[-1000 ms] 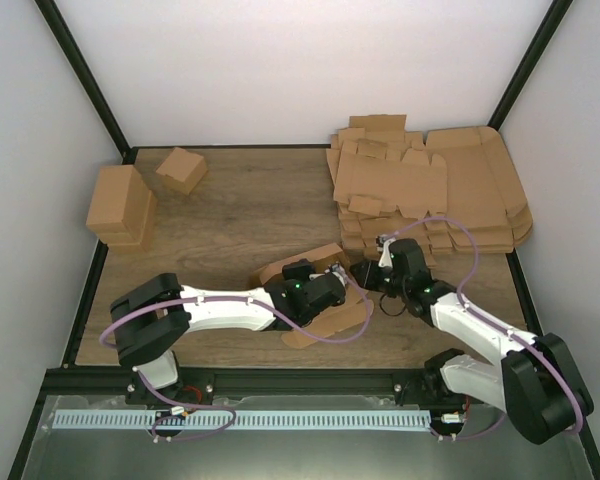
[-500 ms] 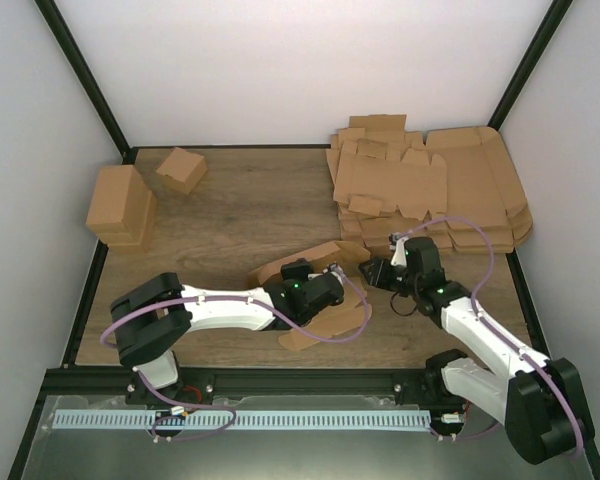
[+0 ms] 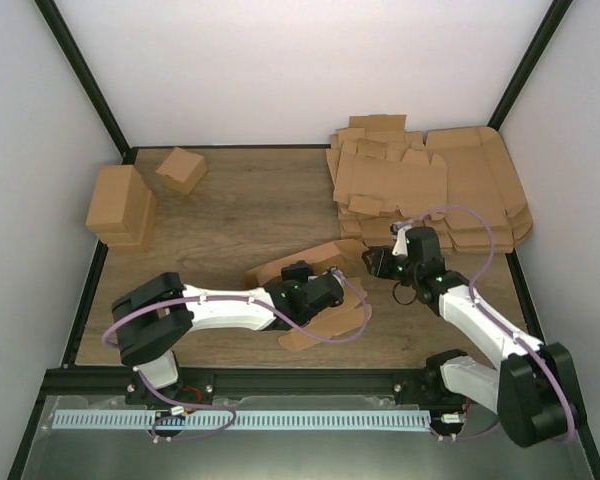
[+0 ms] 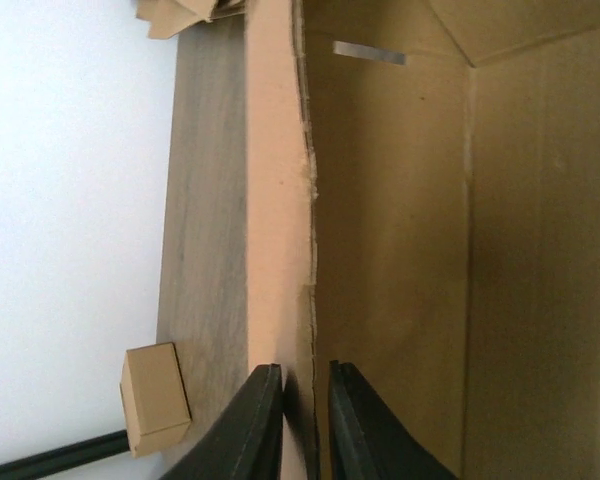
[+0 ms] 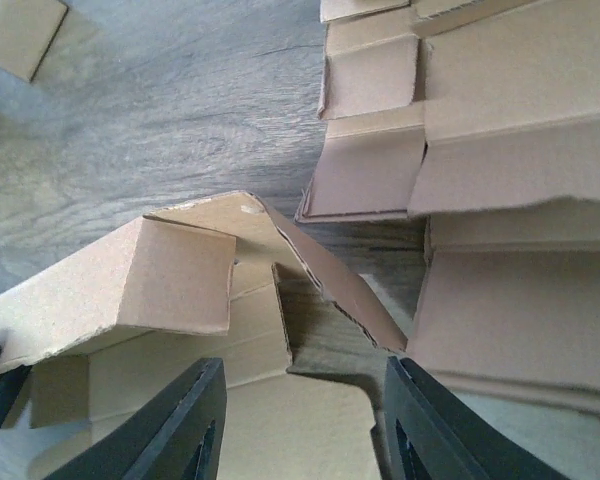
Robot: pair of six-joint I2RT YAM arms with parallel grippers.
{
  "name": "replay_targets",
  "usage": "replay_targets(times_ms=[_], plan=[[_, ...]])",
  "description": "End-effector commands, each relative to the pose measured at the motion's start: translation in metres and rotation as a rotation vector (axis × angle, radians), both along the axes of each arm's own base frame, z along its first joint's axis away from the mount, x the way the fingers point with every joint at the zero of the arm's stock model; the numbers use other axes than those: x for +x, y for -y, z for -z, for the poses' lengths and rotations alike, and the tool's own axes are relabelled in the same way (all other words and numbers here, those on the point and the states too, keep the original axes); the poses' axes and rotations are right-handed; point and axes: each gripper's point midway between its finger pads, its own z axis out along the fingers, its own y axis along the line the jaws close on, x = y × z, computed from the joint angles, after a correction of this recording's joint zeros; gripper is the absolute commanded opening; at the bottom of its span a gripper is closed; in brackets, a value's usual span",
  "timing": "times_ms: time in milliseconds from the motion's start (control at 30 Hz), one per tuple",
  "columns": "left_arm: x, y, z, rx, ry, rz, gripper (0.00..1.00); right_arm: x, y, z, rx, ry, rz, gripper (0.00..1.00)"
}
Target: Fold the paper box
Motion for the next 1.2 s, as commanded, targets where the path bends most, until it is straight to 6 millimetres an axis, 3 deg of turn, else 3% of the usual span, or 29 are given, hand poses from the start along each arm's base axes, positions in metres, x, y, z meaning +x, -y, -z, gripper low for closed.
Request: replay_targets(times_ms=[0,500,567,700,767,900,1033,1167], plan=[[-0.003,0.006,0.012,0.002,-0.061,0.012,0.17,0.020,-0.010,-0.016,-0.075,0.086,-0.119,0.46],[-0.013,0.013,0.007,-0.039,-0.185,0.016,0.43,0.045,-0.006,-0.002,-0.160,0.110,-0.112,0.47],[-0.019,0.016,0.006,-0.059,-0.246,0.024,0.51,0.048,-0.007,0.001,-0.166,0.119,-0.121,0.43],[-0.032,0.026,-0.003,-0.122,-0.345,0.057,0.67,0.051,-0.012,0.006,-0.159,0.120,-0.138,0.24],[-0.037,0.032,-0.012,-0.156,-0.377,0.078,0.75,0.051,-0.014,0.009,-0.147,0.112,-0.145,0.22],[-0.043,0.039,-0.032,-0.206,-0.422,0.092,0.82,0.050,-0.018,0.009,-0.134,0.129,-0.166,0.07],[-0.045,0.049,-0.066,-0.364,-0.510,0.081,0.92,0.046,-0.015,0.011,-0.141,0.150,-0.162,0.01],[-0.024,0.049,-0.105,-0.623,-0.675,0.061,0.99,0.040,-0.015,0.011,-0.144,0.177,-0.176,0.01]])
